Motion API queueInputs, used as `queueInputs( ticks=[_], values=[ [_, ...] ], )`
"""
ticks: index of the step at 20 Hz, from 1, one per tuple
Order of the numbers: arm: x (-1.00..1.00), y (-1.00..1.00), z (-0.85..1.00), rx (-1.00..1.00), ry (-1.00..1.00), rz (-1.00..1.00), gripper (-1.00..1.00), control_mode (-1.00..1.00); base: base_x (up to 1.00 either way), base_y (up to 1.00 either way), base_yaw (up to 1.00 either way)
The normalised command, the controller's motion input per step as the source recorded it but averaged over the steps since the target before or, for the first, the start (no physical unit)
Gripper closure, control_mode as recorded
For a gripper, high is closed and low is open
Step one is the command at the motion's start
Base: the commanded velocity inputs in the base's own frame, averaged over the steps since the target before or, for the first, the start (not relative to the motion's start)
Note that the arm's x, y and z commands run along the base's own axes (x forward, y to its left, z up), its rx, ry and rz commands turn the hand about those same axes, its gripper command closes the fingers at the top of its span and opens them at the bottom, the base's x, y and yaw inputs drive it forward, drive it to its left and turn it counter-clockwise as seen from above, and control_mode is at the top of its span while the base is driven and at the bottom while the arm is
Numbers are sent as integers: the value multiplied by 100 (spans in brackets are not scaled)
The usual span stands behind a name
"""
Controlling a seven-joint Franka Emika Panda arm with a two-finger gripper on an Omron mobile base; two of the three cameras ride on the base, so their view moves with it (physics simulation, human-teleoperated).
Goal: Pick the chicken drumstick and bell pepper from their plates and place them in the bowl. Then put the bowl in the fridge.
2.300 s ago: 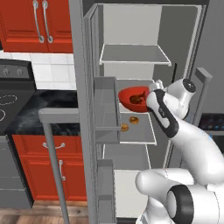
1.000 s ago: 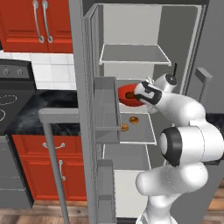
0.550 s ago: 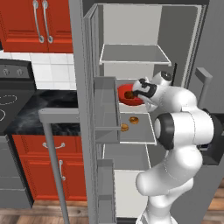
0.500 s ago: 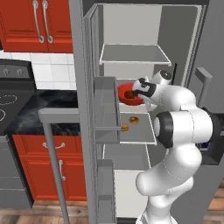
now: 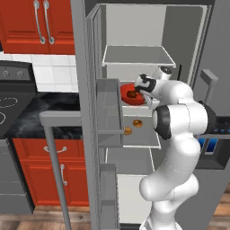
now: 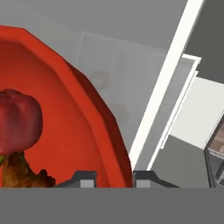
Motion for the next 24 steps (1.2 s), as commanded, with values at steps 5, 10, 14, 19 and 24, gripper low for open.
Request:
queueInputs(
  ticks=[5, 10, 14, 19, 24],
  values=[
    [35, 0, -7, 4, 3, 0, 100, -100, 0, 0, 0],
    [26, 2, -18, 2, 0, 0, 100, -100, 0, 0, 0],
    [29, 0, -20, 2, 0, 0, 100, -100, 0, 0, 0],
    [22, 0, -21, 4, 0, 0, 100, -100, 0, 0, 0],
    [7, 0, -30, 2, 0, 0, -100, -100, 0, 0, 0]
  ],
)
